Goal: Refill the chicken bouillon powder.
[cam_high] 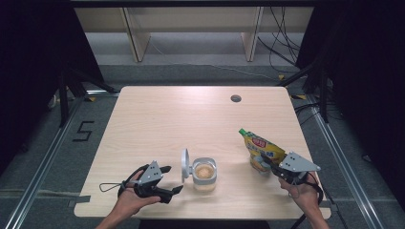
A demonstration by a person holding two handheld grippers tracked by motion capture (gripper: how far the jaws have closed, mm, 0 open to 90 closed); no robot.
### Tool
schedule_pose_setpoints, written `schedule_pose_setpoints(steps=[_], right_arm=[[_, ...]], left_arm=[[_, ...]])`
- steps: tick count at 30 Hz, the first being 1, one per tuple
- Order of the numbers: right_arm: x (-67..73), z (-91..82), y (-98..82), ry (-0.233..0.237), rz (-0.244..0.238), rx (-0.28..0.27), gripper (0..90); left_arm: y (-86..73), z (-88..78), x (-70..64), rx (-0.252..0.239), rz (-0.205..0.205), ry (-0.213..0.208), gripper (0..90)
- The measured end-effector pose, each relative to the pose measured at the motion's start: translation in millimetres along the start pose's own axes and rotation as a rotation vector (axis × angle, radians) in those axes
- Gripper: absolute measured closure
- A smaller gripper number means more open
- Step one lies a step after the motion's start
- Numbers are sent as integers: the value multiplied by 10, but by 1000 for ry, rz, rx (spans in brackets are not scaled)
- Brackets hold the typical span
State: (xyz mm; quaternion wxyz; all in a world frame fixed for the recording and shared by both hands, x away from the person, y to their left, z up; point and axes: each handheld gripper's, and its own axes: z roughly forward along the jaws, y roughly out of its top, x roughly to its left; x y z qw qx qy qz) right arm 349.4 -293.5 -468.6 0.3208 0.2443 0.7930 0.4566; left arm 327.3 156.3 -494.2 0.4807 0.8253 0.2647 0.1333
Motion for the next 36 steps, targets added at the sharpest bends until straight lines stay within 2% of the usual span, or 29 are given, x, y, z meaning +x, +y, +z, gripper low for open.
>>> schedule_pose_setpoints(steps=[1,2,3,4,6,8,10,11,12,13,14,15,16,18,19,20,22,23,25,27,28,29,30,31,32,33,34,35,36], right_arm=[[-3,-2,-17,4,34,0,791],[-22,-11,-35,-19,38,-17,789],[-29,-23,-51,-14,57,-10,786],[-27,-31,-69,-24,87,-16,783],[-48,-44,-102,-41,103,-29,779],[-62,-74,-121,-34,114,-7,774],[-65,-89,-140,-39,127,-7,770],[-62,-90,-144,-40,136,-13,769],[-68,-80,-148,-34,132,-23,768],[-67,-80,-148,-36,133,-22,766],[-63,-88,-145,-45,133,-14,763],[-64,-90,-146,-42,124,-11,759],[-63,-93,-147,-44,125,-8,753],[-60,-107,-150,-56,149,-3,718],[-37,-111,-151,-80,177,-10,682],[-38,-136,-151,-65,189,5,639],[26,-179,-157,-71,295,19,561],[37,-202,-166,-83,295,39,524],[55,-229,-179,-84,282,36,471],[111,-277,-170,-111,335,30,432],[110,-295,-170,-109,326,24,417],[132,-305,-174,-123,324,19,406],[149,-325,-173,-124,329,40,396],[167,-331,-181,-135,325,48,380],[176,-329,-188,-122,331,53,374],[176,-341,-192,-125,323,54,375],[192,-352,-195,-116,340,64,375],[207,-366,-197,-121,357,67,370],[193,-374,-206,-119,341,69,362]], left_arm=[[3,-4,4,3,1,-3,185],[3,-5,7,3,4,1,185],[4,-5,9,4,2,1,185],[11,-9,19,6,19,-1,185],[10,-9,18,7,12,2,185],[15,-14,31,9,21,-2,185],[8,-9,18,0,-11,3,185],[10,-21,40,22,15,11,185],[11,-16,33,2,9,4,185],[8,-17,25,1,-7,7,186],[12,-25,34,2,13,9,186],[16,-30,41,4,17,1,185],[14,-35,33,2,4,7,185],[15,-44,41,4,8,9,185],[14,-44,38,3,2,8,185],[15,-40,32,-3,-5,0,185],[28,-48,35,-1,12,2,184],[30,-45,37,-7,15,-3,185],[36,-48,33,-8,11,-4,185],[40,-49,29,-12,6,-3,185],[41,-54,24,-9,-10,-3,185],[48,-57,30,-8,-7,-4,185],[56,-59,44,-2,8,-2,185],[53,-58,39,5,-9,10,185],[58,-57,47,-5,3,-3,184],[56,-58,48,-3,-4,1,178],[56,-63,53,0,-3,8,176],[50,-73,37,0,-32,20,176],[54,-81,46,-12,-28,16,176]])
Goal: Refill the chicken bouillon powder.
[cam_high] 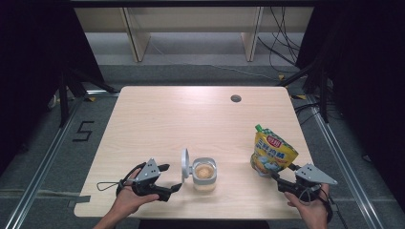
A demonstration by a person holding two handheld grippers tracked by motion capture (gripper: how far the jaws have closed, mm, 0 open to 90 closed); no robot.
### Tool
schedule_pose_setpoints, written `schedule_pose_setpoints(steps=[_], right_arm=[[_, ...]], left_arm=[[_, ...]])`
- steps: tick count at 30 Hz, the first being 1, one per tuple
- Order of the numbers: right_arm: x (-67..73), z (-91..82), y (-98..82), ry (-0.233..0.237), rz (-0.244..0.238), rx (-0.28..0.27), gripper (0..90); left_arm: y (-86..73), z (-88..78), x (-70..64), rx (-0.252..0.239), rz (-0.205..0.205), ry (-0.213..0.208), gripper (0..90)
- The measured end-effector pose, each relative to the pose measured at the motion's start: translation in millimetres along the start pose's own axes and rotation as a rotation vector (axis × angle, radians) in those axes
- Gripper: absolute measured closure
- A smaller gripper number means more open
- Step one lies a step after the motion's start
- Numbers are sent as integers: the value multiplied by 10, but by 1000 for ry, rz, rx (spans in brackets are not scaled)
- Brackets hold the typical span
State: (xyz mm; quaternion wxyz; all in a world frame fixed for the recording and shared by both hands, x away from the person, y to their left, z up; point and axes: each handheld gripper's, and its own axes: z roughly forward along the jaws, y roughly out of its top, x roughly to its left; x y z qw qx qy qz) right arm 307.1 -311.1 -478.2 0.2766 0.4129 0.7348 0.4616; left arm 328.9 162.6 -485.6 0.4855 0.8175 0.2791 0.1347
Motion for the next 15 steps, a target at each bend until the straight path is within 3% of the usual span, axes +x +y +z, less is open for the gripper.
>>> schedule_pose_setpoints(steps=[1,2,3,6,7,9,10,13,14,15], right_arm=[[-1,-3,-7,3,11,1,353],[-7,-9,-13,7,12,6,348],[5,-21,-20,6,30,6,350],[37,-57,-38,9,25,13,352],[35,-65,-42,12,13,8,351],[79,-101,-55,8,38,21,344],[61,-113,-58,5,15,20,341],[80,-165,-74,-2,16,27,342],[97,-174,-82,4,37,25,341],[91,-186,-83,-1,29,31,341]], left_arm=[[-3,-7,-5,-7,-26,3,176],[4,-22,6,-7,-16,1,176],[6,-32,5,-4,-23,5,176],[-4,-34,-4,-9,-46,4,171],[-4,-34,1,-9,-39,3,171],[1,-38,6,-7,-41,6,171],[4,-39,7,-9,-45,0,171],[4,-36,10,-15,-55,6,171],[9,-42,22,-14,-39,7,171],[8,-39,29,-20,-40,5,171]])
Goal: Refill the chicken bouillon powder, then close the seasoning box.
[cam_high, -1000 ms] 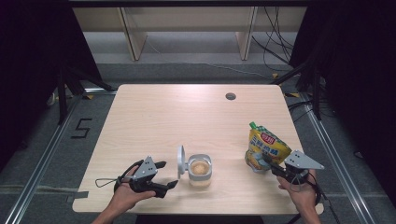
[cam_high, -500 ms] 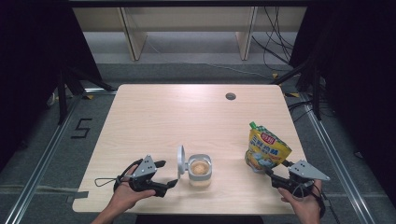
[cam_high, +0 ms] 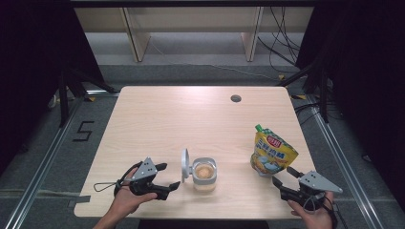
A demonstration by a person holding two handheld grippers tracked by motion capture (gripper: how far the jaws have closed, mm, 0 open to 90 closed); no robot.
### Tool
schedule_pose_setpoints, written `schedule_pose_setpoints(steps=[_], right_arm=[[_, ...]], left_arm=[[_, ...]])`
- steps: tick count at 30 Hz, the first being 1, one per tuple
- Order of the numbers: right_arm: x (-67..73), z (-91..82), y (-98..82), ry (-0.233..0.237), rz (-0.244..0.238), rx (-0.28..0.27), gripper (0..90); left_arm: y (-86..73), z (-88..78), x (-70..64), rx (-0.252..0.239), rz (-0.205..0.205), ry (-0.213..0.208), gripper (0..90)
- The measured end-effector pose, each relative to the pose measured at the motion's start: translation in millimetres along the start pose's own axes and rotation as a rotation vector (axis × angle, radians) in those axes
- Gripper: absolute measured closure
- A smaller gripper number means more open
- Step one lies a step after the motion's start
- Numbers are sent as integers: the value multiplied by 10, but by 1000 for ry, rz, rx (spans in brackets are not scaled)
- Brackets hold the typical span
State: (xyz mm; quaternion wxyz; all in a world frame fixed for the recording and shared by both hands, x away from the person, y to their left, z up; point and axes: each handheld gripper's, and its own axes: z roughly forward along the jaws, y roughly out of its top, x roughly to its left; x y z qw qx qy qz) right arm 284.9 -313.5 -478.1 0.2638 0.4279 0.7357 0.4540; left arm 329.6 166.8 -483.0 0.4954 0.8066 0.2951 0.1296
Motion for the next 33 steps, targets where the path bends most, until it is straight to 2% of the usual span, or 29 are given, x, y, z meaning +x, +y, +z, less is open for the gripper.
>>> schedule_pose_setpoints(steps=[1,2,4,5,7,8,9,10,12,14,15,16,18,19,20,21,22,23,25,26,27,28,30,33], right_arm=[[-17,-5,2,-8,-33,-6,340],[15,-13,-4,-2,6,5,340],[3,-10,-2,-1,-19,0,340],[-10,-3,0,1,-47,0,341],[14,-8,-1,-10,-27,3,341],[-3,0,3,1,-56,1,342],[1,1,9,6,-56,-4,341],[10,-9,14,0,-48,0,342],[19,-2,12,10,-49,1,342],[18,-12,13,0,-48,3,342],[9,-12,12,1,-65,-1,342],[24,-30,15,-8,-53,0,342],[27,-47,17,-20,-65,-3,343],[40,-49,19,-1,-56,-1,345],[49,-57,19,-16,-62,6,345],[52,-51,18,-8,-65,4,345],[58,-50,18,-12,-71,1,345],[59,-51,16,-14,-71,3,345],[48,-50,16,-10,-77,5,345],[43,-55,17,-14,-80,9,346],[35,-56,16,-17,-86,12,346],[48,-66,11,-27,-60,17,346],[40,-61,14,-24,-68,7,346],[44,-63,17,-31,-78,11,347]], left_arm=[[1,0,6,-2,-3,-1,171],[0,-4,4,-1,-17,3,172],[3,-7,14,-5,-17,4,178],[-1,-5,10,-9,-37,4,184],[-7,-11,17,-5,-32,9,208],[-12,-13,19,-6,-35,-1,237],[-14,-22,23,-5,-25,10,260],[-11,-29,15,-12,-31,3,287],[-4,-51,9,-34,-21,-4,380],[11,-79,15,-59,11,-8,467],[12,-91,8,-68,7,-3,517],[11,-102,8,-78,20,-12,578],[16,-132,3,-81,51,-18,713],[25,-153,-1,-80,60,-24,763],[27,-161,-21,-93,38,-28,800],[43,-181,-12,-91,68,-31,832],[53,-187,-23,-99,66,-34,857],[58,-186,-36,-111,53,-41,875],[78,-200,-34,-107,88,-39,889],[78,-202,-45,-104,78,-37,890],[82,-195,-36,-108,98,-48,890],[76,-192,-53,-104,87,-42,890],[70,-177,-74,-106,75,-49,891],[98,-181,-91,-106,88,-55,891]])
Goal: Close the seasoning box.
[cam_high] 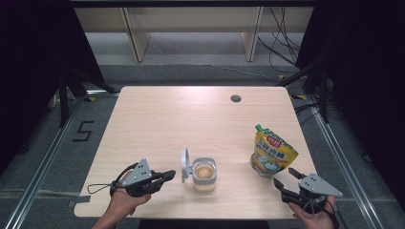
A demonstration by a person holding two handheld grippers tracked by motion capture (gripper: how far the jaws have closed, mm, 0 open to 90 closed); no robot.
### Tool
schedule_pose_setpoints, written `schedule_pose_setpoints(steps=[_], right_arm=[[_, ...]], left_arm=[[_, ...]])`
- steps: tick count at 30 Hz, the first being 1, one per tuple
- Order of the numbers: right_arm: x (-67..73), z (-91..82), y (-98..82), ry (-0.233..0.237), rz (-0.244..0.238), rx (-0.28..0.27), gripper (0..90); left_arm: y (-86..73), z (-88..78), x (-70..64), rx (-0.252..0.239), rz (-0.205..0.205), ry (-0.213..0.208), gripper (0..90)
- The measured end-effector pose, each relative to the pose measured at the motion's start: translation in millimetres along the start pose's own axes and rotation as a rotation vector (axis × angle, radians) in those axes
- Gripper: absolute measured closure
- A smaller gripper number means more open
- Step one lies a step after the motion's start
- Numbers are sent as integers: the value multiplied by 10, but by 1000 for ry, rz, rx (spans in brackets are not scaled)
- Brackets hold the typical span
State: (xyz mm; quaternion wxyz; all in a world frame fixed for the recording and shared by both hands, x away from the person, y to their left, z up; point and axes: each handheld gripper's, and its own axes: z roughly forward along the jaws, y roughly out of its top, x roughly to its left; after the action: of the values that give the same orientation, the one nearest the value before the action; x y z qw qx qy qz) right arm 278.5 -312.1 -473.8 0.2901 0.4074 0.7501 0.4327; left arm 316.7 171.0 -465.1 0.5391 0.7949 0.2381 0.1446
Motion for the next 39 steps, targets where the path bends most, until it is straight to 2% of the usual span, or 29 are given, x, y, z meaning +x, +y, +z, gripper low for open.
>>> schedule_pose_setpoints(steps=[1,2,4,5,6,7,11,12,13,14,16,17,18,19,21,22,23,24,26,27,30,31,32,33,34,35,39], right_arm=[[-1,-1,-2,-4,-7,5,347],[0,12,-4,-4,-16,-6,347],[1,13,0,9,-18,-3,348],[0,18,-3,-1,-27,-9,347],[7,13,0,17,-16,1,348],[0,18,-1,16,-35,-3,347],[1,24,-7,7,-24,-8,347],[0,27,-8,16,-17,-6,347],[-1,23,-9,10,-13,-6,347],[0,24,-9,8,-12,-5,347],[-1,22,-10,7,-14,-5,347],[8,17,-9,8,4,-3,347],[-4,22,-11,-3,-25,-10,347],[27,14,-12,3,15,5,348],[3,20,-6,2,-28,-4,348],[-1,20,-4,6,-31,-7,347],[-4,19,-4,6,-33,-7,347],[4,20,-9,1,-14,-8,347],[9,13,-10,-2,-5,-3,347],[-9,22,-9,-4,-27,-15,347],[21,16,-16,-4,2,5,347],[-2,26,-11,3,-22,-5,348],[-16,33,-9,-7,-46,-20,348],[-16,33,-9,-6,-47,-19,348],[-8,28,-12,6,-35,-2,348],[-11,34,-9,-2,-42,-13,348],[-10,24,-10,-9,-37,-5,348]], left_arm=[[14,0,-14,-7,-12,2,891],[28,-4,-13,-9,-2,3,891],[43,-2,-18,-20,-21,-21,890],[48,-5,-27,-16,-19,-14,890],[57,-3,-31,-7,-9,-14,891],[68,1,-26,-8,0,-19,890],[124,17,-29,-13,-14,-19,890],[148,23,-18,-14,4,-25,891],[161,33,-33,-17,-15,-24,890],[177,34,-26,-15,8,-25,890],[209,34,-31,-5,18,-18,890],[220,37,-38,-7,12,-16,890],[229,40,-45,-7,9,-15,890],[239,39,-43,-3,19,-15,890],[258,49,-50,-11,12,-21,890],[270,51,-59,-9,6,-19,890],[288,48,-58,-7,24,-18,890],[301,53,-65,-9,20,-20,889],[330,62,-67,-13,28,-26,889],[349,61,-65,-8,40,-24,889],[399,68,-78,-3,32,-24,888],[419,72,-72,-3,54,-26,889],[430,85,-83,-5,43,-31,889],[448,93,-82,2,63,-35,888],[456,106,-96,6,59,-35,888],[462,122,-103,4,60,-43,888],[508,182,-139,15,79,-57,885]])
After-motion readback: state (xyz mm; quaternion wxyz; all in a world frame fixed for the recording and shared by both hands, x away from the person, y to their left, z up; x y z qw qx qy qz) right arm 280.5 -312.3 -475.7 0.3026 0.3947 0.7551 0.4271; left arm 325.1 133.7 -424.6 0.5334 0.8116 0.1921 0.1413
